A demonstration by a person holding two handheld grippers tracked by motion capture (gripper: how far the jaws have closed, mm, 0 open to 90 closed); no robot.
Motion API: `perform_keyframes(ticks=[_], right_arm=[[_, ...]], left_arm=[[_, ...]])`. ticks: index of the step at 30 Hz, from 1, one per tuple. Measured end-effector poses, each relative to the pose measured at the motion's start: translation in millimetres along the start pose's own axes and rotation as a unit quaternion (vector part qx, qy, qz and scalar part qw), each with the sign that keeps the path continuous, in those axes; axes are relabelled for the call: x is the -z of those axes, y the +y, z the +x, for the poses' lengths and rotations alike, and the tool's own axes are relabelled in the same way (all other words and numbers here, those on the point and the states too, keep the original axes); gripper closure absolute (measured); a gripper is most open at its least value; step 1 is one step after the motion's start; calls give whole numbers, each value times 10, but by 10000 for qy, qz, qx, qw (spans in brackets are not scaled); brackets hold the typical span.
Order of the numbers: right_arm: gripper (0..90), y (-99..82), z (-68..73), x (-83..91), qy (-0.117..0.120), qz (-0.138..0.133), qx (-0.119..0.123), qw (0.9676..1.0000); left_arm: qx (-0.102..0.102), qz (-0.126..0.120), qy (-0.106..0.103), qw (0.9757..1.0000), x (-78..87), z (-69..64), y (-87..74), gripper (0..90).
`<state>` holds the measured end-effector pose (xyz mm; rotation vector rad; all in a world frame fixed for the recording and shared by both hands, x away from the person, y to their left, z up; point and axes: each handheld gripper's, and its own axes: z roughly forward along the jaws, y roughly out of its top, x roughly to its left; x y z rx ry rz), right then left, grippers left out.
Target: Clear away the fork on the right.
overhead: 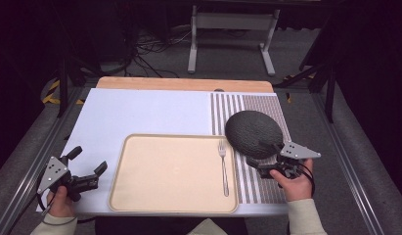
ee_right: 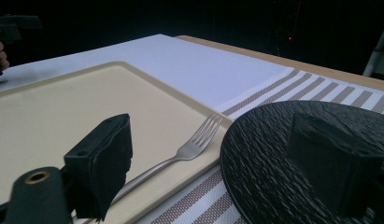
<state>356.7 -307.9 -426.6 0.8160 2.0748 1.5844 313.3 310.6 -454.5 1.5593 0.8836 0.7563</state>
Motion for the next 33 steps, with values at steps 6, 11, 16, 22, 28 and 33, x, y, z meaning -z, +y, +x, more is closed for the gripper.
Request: perform_keyframes(ticks=[6,11,16,22,28,33], right_arm=[[146,-114,-26,48,-54,38,-91,9999],[144,-197,-40,91,-121,84,-157,9998],[144,-261,-20,128,-204,134,-230,9994],[143,-283,-29,170,-352,157,-292,9988],[143,-298,-42,157,-366,166,-327,9987],[143,-286,-40,156,-362,127,-315,9988]], left_arm=[[-16,16,-15,10000,6,5,4,0],[-20,10,-20,10000,8,8,7,0],[-7,-1,-23,10000,4,14,3,0],[26,-11,-62,10000,1,16,1,0],[71,-19,-73,9999,5,30,-6,0],[79,-11,-69,9999,3,33,-7,0]])
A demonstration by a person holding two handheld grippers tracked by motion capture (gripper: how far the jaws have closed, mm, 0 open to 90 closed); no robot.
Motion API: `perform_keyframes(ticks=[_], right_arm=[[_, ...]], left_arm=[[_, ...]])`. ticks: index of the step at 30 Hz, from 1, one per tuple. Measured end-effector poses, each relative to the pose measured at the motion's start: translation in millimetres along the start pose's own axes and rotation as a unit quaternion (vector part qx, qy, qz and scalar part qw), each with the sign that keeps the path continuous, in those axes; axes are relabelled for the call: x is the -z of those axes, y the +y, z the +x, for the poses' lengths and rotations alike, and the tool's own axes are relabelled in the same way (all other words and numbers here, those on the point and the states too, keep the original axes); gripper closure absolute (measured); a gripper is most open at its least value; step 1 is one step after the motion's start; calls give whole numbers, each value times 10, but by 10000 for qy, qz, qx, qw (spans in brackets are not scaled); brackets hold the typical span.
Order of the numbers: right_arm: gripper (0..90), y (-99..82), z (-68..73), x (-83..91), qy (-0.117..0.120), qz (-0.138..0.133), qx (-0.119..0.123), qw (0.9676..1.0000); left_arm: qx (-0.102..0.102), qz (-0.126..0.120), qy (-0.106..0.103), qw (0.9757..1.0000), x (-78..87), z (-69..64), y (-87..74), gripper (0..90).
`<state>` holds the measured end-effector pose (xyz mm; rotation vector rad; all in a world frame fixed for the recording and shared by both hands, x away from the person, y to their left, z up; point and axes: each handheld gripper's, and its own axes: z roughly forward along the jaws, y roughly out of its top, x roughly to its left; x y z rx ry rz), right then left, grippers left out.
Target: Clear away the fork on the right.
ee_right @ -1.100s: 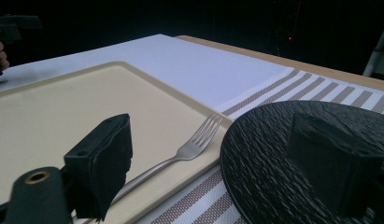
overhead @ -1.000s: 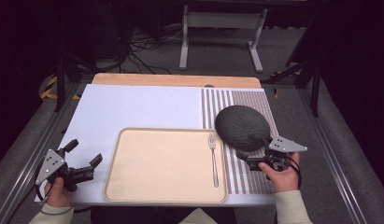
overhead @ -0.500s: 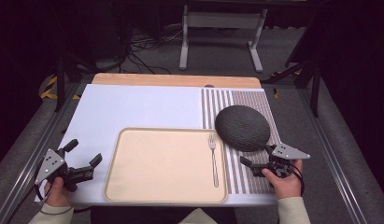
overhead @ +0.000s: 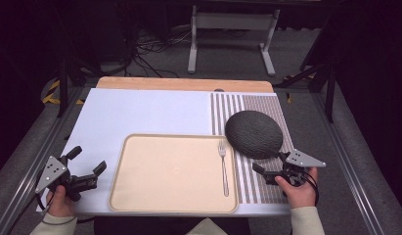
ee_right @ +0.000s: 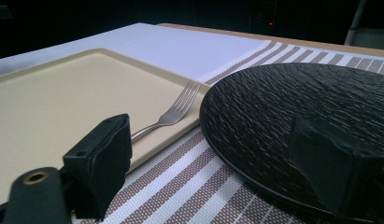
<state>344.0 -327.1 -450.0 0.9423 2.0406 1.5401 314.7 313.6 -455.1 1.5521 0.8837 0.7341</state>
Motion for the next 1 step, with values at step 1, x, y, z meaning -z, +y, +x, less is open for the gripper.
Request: perform_keyframes(ticks=[1], right_arm=[[144,-1,-2,3,0,-17,5,10000]], left_arm=[[0,0,0,10000,0,0,0,0]])
